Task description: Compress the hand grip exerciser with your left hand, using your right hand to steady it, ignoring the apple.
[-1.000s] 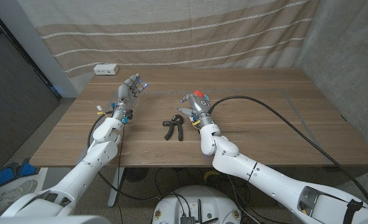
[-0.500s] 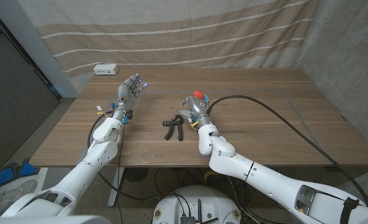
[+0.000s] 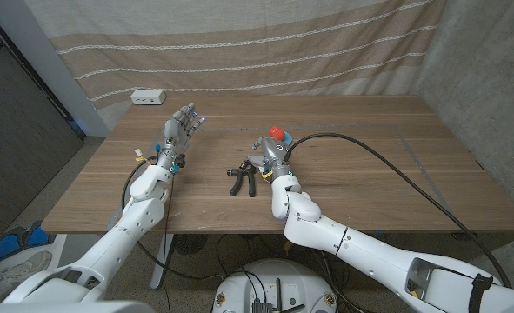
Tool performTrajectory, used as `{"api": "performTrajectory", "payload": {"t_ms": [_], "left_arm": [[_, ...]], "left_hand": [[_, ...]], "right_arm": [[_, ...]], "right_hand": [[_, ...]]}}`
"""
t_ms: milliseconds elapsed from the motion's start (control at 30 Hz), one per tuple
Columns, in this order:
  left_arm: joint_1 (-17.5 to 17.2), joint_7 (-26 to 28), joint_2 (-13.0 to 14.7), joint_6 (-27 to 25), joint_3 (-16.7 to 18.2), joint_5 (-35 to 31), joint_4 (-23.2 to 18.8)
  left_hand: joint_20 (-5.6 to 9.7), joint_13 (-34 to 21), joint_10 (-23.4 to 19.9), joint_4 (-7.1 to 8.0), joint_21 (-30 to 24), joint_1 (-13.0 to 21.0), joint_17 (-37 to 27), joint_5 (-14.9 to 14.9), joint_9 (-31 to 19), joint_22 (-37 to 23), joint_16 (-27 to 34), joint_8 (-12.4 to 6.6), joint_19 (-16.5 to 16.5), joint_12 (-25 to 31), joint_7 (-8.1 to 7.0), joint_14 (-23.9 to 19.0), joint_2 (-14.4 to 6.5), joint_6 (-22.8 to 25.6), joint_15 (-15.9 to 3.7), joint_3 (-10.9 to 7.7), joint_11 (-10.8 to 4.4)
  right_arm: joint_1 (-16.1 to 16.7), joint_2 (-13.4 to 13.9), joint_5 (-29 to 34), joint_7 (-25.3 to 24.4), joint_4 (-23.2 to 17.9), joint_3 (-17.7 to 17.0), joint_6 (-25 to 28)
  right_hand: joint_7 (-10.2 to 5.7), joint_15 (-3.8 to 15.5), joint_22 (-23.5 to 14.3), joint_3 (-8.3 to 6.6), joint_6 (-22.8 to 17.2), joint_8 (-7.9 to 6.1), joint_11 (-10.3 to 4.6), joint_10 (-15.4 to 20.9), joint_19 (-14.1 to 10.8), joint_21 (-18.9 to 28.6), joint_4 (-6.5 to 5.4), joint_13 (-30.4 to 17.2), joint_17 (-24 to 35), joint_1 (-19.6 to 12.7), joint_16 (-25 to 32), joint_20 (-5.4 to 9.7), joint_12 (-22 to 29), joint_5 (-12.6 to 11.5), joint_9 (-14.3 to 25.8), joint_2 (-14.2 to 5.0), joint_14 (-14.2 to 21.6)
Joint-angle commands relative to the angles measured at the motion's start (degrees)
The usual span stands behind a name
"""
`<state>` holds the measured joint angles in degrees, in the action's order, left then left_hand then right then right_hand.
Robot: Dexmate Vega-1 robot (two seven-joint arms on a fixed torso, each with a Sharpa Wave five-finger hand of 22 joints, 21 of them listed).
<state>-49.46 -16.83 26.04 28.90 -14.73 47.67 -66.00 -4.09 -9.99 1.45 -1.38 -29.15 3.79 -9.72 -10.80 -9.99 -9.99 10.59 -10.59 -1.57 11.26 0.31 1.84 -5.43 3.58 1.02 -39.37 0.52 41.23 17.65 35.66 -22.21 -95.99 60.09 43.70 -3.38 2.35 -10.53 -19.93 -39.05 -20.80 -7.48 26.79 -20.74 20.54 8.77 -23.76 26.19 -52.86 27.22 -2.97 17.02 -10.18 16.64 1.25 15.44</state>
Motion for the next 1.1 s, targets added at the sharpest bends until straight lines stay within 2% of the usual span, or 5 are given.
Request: {"api": "performTrajectory", "payload": {"t_ms": [33,733,1100], "left_arm": [[0.0,-1.2,-0.3,0.7,0.4,0.7,1.0],[0.5,-4.0,-0.2,1.2,1.0,1.6,2.8],[1.3,-5.6,-0.3,1.6,1.0,1.9,4.0]], "left_hand": [[-0.12,-0.3,0.1,-0.29,0.2,-0.6,-0.1,0.0,-0.2,-0.2,-0.2,0.03,-0.5,-0.1,0.04,0.0,-1.7,0.6,0.06,-0.23,0.22],[-0.15,-0.3,0.2,-0.53,0.5,-0.6,-0.1,0.0,-0.2,-0.2,-0.2,0.05,-0.5,-0.1,-0.02,0.0,-1.6,0.7,0.06,-0.24,0.38],[-0.19,-0.3,0.2,-0.69,0.7,-0.7,-0.1,0.0,-0.2,-0.2,-0.2,0.04,-0.6,-0.1,-0.11,0.0,-1.5,0.7,0.07,-0.24,0.33]], "right_arm": [[-1.7,-1.7,1.1,1.3,0.7,3.3,6.0],[-4.0,-4.8,-0.8,-0.4,6.3,6.2,9.9],[-5.2,-5.4,-1.9,-0.9,7.7,7.6,11.4]], "right_hand": [[0.2,6.26,-0.2,0.37,0.2,-0.7,0.15,-0.3,0.2,-0.2,-0.06,-0.3,0.3,-0.5,0.4,-0.1,0.1,-0.1,0.4,-0.12,-0.1],[-0.16,6.66,-0.2,0.23,1.2,-1.49,-0.11,-0.6,0.3,-0.5,0.52,-1.2,0.8,-2.2,0.8,0.13,0.1,-0.2,1.5,-0.96,-0.3],[-0.27,6.72,-0.2,0.44,0.6,-2.39,-0.19,-0.3,0.0,-0.5,0.65,-1.7,1.0,-2.8,1.0,0.22,0.3,-0.2,2.0,-0.91,-0.2]]}}
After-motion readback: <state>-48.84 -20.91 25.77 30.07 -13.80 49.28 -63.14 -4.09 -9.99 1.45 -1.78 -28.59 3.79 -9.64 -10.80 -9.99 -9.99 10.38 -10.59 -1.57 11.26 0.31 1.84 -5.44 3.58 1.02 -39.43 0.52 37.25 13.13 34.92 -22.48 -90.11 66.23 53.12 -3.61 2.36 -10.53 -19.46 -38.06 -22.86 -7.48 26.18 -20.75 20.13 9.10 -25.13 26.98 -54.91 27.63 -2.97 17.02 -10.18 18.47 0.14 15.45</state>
